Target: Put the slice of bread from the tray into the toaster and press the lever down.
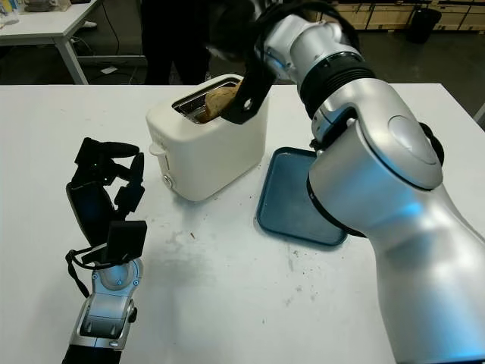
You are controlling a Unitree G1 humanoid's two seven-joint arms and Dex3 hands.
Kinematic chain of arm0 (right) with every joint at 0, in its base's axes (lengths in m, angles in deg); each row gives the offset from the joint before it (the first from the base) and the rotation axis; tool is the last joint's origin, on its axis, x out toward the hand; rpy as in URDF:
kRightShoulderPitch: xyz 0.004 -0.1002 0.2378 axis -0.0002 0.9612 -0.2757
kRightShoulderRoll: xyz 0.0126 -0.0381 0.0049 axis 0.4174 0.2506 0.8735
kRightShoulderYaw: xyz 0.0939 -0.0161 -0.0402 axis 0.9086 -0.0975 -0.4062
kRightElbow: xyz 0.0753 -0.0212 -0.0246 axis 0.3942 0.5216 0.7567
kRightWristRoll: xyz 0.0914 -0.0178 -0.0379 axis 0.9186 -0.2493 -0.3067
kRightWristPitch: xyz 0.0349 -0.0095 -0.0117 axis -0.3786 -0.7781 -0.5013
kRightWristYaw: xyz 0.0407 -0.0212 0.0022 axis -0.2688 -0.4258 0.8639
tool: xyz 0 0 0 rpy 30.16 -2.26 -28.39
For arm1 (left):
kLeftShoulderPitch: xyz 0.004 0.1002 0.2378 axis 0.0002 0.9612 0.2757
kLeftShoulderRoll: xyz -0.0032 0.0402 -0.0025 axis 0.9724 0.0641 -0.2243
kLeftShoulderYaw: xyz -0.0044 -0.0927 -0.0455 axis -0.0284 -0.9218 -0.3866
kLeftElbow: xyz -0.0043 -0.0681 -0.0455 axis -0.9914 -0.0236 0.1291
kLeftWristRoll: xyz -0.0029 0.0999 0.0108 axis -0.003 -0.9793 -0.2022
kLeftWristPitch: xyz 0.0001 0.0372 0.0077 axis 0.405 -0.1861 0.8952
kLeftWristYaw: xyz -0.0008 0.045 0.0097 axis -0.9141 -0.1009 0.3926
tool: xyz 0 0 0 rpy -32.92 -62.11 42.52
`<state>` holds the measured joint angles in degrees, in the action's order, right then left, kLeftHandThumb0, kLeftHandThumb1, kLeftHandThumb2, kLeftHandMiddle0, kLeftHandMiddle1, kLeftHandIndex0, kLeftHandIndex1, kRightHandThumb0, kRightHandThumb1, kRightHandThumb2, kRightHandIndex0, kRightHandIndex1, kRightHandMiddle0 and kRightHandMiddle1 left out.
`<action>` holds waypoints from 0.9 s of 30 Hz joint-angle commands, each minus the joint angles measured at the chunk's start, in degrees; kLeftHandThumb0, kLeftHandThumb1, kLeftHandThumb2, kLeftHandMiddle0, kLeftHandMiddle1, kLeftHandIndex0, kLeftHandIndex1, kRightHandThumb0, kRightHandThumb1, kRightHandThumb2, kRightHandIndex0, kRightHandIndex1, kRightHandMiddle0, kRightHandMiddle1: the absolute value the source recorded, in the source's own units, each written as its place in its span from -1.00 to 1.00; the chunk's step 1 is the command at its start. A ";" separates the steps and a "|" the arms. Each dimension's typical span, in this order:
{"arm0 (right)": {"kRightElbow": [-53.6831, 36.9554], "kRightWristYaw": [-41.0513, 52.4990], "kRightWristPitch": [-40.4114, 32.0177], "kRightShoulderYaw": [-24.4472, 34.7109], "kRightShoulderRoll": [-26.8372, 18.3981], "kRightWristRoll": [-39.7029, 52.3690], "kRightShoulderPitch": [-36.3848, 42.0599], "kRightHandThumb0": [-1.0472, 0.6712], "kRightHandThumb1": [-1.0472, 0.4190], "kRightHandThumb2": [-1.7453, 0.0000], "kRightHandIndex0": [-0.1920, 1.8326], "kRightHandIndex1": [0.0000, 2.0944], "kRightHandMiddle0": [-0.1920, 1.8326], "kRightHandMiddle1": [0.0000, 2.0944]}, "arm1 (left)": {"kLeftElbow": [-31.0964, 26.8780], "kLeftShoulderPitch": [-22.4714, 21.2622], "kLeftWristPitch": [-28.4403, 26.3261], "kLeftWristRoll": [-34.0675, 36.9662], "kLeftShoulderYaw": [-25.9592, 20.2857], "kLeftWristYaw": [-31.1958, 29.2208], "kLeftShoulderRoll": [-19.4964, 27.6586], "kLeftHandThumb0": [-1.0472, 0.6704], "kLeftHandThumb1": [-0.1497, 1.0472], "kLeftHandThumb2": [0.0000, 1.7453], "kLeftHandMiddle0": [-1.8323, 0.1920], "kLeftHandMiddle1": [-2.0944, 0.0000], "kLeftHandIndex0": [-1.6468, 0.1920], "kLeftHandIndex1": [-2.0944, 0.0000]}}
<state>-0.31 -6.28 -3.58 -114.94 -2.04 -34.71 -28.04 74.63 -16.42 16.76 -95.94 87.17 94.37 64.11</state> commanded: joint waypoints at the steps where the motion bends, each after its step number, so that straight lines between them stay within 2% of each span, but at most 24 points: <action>1: -0.93 -3.46 1.63 5.18 -2.46 5.23 0.47 -0.41 -0.64 0.99 -0.48 -0.71 -0.33 -0.95 | 0.33 0.17 0.32 -0.04 0.00 0.14 -1.68 -0.28 0.79 -0.70 0.06 -0.67 0.19 -0.40; 4: -2.32 -5.57 7.69 15.39 -4.99 15.57 4.75 -0.41 -0.78 0.97 -0.32 -0.48 -0.11 -0.89 | 0.60 0.03 0.71 -0.03 -0.38 0.08 -1.13 -0.28 0.79 -0.69 0.06 -0.67 0.18 -0.41; 7: -4.00 -5.09 13.64 26.87 -5.87 27.87 12.09 -0.39 -0.82 0.92 -0.16 -0.32 0.02 -0.85 | 0.90 -0.37 0.98 1.14 -0.90 -0.70 -0.88 -0.28 0.79 -0.69 0.06 -0.67 0.18 -0.42; 10: -5.54 2.92 16.52 37.24 -5.04 40.52 21.78 -0.31 -0.83 0.82 -0.08 -0.18 0.10 -0.86 | 1.45 -0.70 1.41 1.09 -0.96 -1.25 -0.45 -0.27 0.79 -0.70 0.06 -0.67 0.19 -0.42; 12: -7.12 10.68 15.85 44.66 -2.92 50.27 28.07 -0.24 -0.83 0.80 0.00 -0.29 0.12 -0.91 | 1.68 -0.84 1.34 1.34 -1.05 -1.78 -0.35 -0.28 0.79 -0.71 0.07 -0.67 0.19 -0.41; 15: -12.68 19.07 10.19 52.03 0.39 61.55 38.01 -0.21 -0.83 0.72 0.11 -0.47 0.14 -0.96 | 2.27 -1.47 1.19 1.00 -1.07 -2.33 0.05 -0.28 0.79 -0.71 0.07 -0.67 0.18 -0.40; 17: -20.00 23.10 5.24 54.80 2.61 67.51 45.65 -0.25 -0.83 0.69 0.15 -0.53 0.16 -0.96 | 2.91 -2.09 1.53 1.01 -1.18 -2.82 0.34 -0.28 0.79 -0.70 0.07 -0.67 0.17 -0.40; 18: -25.70 22.03 3.01 55.03 3.79 68.41 50.57 -0.25 -0.83 0.68 0.17 -0.55 0.18 -0.96 | 3.32 -2.44 1.85 1.09 -1.23 -3.01 0.49 -0.28 0.79 -0.70 0.07 -0.67 0.17 -0.41; 20: -37.21 18.67 -0.25 54.71 6.16 68.52 59.75 -0.27 -0.83 0.68 0.27 -0.67 0.21 -0.98 | 3.76 -2.95 1.92 1.22 -1.42 -3.42 0.64 -0.27 0.79 -0.70 0.07 -0.67 0.17 -0.41; 23: -52.65 14.50 -3.38 53.03 9.00 66.11 72.15 -0.28 -0.83 0.67 0.29 -0.72 0.23 -0.98 | 3.98 -3.39 1.29 1.15 -1.78 -4.12 1.00 -0.27 0.79 -0.70 0.08 -0.67 0.18 -0.41; 27: -67.24 12.22 -7.22 50.65 11.30 64.76 83.50 -0.27 -0.83 0.64 0.32 -0.73 0.23 -0.99 | 4.48 -4.01 0.99 1.27 -2.35 -4.96 1.47 -0.26 0.79 -0.71 0.08 -0.67 0.18 -0.41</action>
<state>-59.75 7.45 -7.88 -63.10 7.88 31.27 50.99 78.57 -18.90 17.48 -94.67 85.17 90.08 64.89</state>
